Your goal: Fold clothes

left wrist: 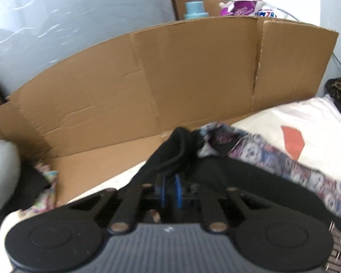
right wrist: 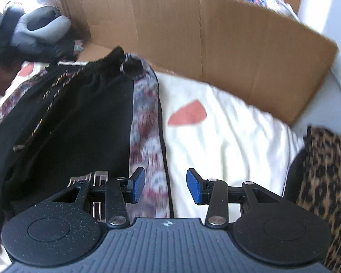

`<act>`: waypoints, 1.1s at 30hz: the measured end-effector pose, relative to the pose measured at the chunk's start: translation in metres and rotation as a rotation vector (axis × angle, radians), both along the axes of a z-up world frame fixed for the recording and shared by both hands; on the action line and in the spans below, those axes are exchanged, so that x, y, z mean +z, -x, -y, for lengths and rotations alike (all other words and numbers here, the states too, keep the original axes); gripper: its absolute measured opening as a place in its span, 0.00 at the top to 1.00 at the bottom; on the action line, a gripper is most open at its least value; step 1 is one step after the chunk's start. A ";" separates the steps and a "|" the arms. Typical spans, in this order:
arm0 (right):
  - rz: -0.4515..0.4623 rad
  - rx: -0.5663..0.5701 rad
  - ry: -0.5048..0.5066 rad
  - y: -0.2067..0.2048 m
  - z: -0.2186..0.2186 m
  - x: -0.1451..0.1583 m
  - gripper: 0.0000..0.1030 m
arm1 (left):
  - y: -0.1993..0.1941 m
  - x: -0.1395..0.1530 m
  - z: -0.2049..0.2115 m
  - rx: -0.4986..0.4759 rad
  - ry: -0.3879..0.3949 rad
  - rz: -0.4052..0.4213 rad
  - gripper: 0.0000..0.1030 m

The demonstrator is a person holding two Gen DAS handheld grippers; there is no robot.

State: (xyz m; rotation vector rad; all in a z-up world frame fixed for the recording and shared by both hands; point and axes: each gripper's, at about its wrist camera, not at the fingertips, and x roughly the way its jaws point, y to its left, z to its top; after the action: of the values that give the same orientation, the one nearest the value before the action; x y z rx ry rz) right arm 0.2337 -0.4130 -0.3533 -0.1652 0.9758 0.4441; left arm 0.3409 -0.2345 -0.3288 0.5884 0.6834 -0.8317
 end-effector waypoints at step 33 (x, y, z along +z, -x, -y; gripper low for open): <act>-0.259 -0.148 -0.172 0.053 0.079 -0.077 0.61 | -0.042 -0.072 0.113 0.094 -0.084 -0.022 1.00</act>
State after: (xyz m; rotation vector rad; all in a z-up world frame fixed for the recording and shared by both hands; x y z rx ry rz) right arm 0.1802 -0.4920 -0.4302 0.1227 1.1884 0.4170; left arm 0.3829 -0.3476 -0.4011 0.6193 0.7631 -0.7252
